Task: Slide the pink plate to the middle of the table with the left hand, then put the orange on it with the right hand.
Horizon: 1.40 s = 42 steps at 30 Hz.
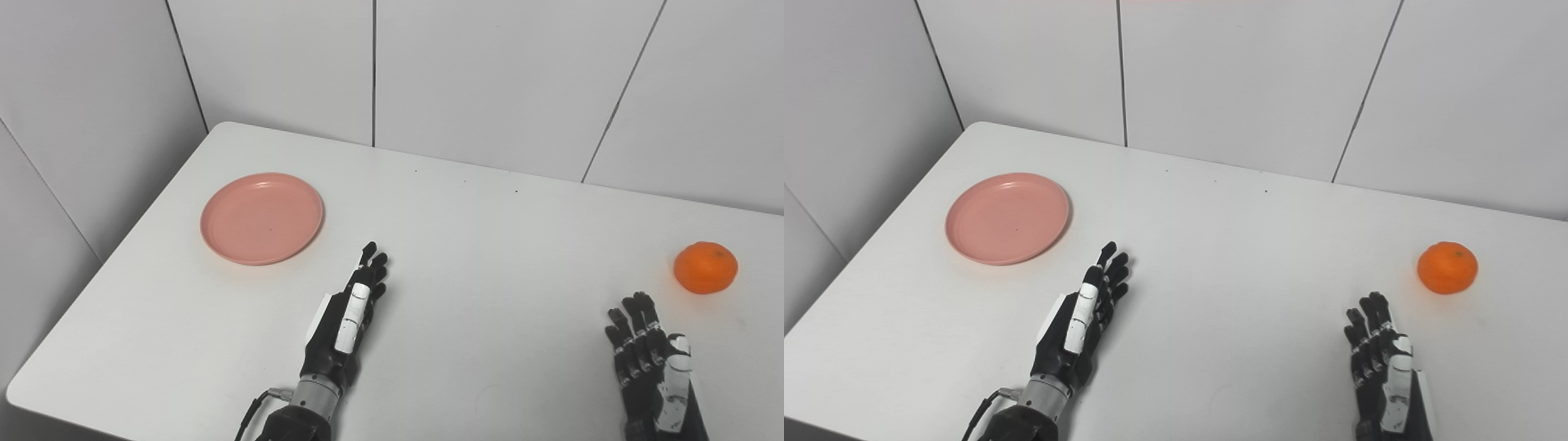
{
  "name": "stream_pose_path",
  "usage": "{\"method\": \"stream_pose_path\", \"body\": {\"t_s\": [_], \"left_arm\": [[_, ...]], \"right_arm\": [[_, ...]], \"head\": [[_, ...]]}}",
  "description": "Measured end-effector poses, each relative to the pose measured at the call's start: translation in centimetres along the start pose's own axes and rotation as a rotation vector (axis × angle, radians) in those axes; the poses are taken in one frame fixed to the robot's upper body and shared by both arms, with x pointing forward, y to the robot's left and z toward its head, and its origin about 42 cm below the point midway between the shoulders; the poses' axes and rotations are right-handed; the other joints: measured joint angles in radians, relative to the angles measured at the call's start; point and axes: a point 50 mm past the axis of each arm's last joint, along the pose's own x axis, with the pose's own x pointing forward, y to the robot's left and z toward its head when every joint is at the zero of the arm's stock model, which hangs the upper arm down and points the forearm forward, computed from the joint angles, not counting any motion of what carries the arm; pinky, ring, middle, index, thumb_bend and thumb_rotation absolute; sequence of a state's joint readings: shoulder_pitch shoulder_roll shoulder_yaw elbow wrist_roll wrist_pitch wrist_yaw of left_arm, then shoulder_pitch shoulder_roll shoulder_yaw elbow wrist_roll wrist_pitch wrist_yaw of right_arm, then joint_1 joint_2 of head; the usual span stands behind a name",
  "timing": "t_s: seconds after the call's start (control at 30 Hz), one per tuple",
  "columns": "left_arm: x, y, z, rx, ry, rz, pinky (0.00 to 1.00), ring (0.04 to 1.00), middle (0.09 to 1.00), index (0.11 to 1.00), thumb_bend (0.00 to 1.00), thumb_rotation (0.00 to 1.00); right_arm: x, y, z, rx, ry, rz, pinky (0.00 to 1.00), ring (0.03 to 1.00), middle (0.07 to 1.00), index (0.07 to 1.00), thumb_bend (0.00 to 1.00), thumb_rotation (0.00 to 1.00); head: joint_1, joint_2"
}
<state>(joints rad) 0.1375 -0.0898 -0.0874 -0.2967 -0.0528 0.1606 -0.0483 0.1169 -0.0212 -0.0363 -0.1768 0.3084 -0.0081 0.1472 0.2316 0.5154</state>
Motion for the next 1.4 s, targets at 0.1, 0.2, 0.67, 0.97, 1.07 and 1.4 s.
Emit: {"method": "stream_pose_path", "body": {"t_s": [0.1, 0.2, 0.67, 0.97, 1.07, 1.4], "left_arm": [[0.0, 0.0, -0.1, 0.019, -0.002, 0.001, 1.00, 0.981, 0.976, 1.000, 0.80, 0.97], [0.1, 0.0, -0.3, 0.035, -0.012, 0.001, 1.00, 0.968, 0.969, 1.000, 0.81, 0.97], [0.6, 1.3, 3.1, 0.016, -0.187, 0.002, 0.95, 0.924, 0.930, 0.961, 0.91, 0.91], [5.1, 4.0, 11.3, 0.103, -0.391, -0.152, 0.88, 0.901, 0.912, 0.898, 0.93, 0.89], [5.9, 4.7, 12.4, 0.120, -0.414, -0.192, 0.83, 0.887, 0.894, 0.883, 0.95, 0.85], [9.7, 6.8, 19.5, 0.177, -0.540, -0.233, 0.84, 0.890, 0.874, 0.877, 0.91, 0.81]], "right_arm": [[0.1, 0.0, -0.1, 0.003, 0.000, 0.002, 1.00, 0.960, 0.975, 0.967, 0.78, 1.00], [0.4, 0.0, -0.2, 0.005, 0.001, 0.008, 1.00, 0.976, 0.989, 0.983, 0.77, 1.00], [0.3, -0.3, -0.4, 0.005, 0.004, 0.007, 1.00, 0.998, 1.000, 1.000, 0.74, 1.00], [0.4, -0.6, -0.6, 0.006, -0.002, -0.002, 1.00, 0.961, 0.966, 0.958, 0.78, 1.00], [0.4, -0.5, -0.6, 0.004, -0.003, 0.001, 1.00, 0.964, 0.969, 0.957, 0.79, 1.00], [0.5, -0.2, -0.7, 0.001, -0.004, 0.003, 1.00, 0.966, 0.967, 0.955, 0.79, 1.00]], "head": [[0.024, -0.020], [0.041, -0.035], [0.028, -0.086], [-0.015, -0.089], [-0.031, -0.087], [-0.041, -0.095]]}}
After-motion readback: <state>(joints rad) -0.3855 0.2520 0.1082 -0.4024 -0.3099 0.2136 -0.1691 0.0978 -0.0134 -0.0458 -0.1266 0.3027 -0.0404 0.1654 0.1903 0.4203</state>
